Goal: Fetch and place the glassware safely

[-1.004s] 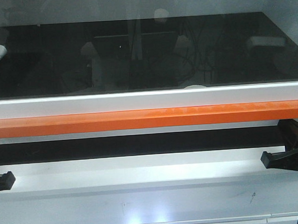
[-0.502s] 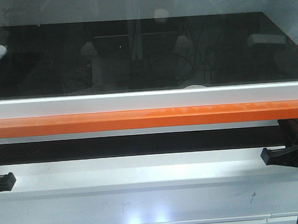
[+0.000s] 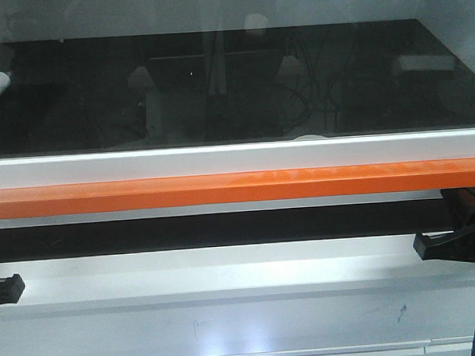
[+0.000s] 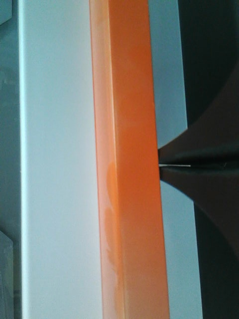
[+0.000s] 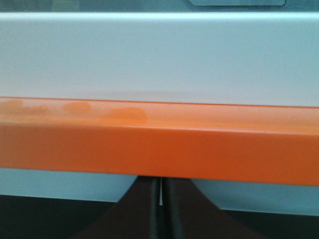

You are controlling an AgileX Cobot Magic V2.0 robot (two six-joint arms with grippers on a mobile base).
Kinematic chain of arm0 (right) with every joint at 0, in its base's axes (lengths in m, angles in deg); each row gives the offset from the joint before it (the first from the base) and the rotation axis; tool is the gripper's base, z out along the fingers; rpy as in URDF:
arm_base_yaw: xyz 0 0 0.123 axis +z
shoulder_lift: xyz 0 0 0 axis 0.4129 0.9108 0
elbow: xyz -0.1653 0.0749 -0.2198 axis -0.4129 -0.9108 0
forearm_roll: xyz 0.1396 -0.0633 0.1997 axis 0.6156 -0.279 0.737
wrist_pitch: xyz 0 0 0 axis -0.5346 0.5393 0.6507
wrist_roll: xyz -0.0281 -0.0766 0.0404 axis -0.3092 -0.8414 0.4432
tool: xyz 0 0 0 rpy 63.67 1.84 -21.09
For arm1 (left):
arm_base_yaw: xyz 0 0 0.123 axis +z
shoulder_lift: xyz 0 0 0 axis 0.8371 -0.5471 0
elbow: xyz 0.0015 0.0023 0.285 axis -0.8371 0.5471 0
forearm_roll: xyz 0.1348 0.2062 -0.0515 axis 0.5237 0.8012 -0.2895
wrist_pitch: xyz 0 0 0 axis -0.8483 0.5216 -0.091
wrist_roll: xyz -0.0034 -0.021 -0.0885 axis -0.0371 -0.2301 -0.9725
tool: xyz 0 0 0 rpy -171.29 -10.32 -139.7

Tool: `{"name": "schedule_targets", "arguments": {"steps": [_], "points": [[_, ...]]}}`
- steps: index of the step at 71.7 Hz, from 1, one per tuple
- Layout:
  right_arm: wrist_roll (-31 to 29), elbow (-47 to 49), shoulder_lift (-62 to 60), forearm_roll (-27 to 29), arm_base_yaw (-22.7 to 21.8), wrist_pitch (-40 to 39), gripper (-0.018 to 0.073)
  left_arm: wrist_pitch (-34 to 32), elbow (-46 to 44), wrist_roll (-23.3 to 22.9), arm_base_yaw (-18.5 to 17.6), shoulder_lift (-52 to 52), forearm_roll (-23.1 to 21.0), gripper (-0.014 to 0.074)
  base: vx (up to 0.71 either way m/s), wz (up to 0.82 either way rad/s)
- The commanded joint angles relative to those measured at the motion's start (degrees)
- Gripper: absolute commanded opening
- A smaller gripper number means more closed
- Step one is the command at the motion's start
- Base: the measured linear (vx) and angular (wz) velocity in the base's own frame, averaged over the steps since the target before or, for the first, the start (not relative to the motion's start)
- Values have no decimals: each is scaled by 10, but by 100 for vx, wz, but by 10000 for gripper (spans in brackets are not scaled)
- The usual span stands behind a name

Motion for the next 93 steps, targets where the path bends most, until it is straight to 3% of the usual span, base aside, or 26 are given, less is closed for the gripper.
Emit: {"name": "schedule_targets", "arguments": {"steps": [1,27,93], "points": [[-7,43,8,-2,1,-82,-1,-82,-27,4,-3,5,-2,-7,0,0],[1,76,28,-39,1,-85,-1,-59,-73,14,-3,9,0,-7,0,-1],[56,149,-1,-63,1,-89,-1,-6,-155,40,-3,73,-2,-7,-1,-3]]}}
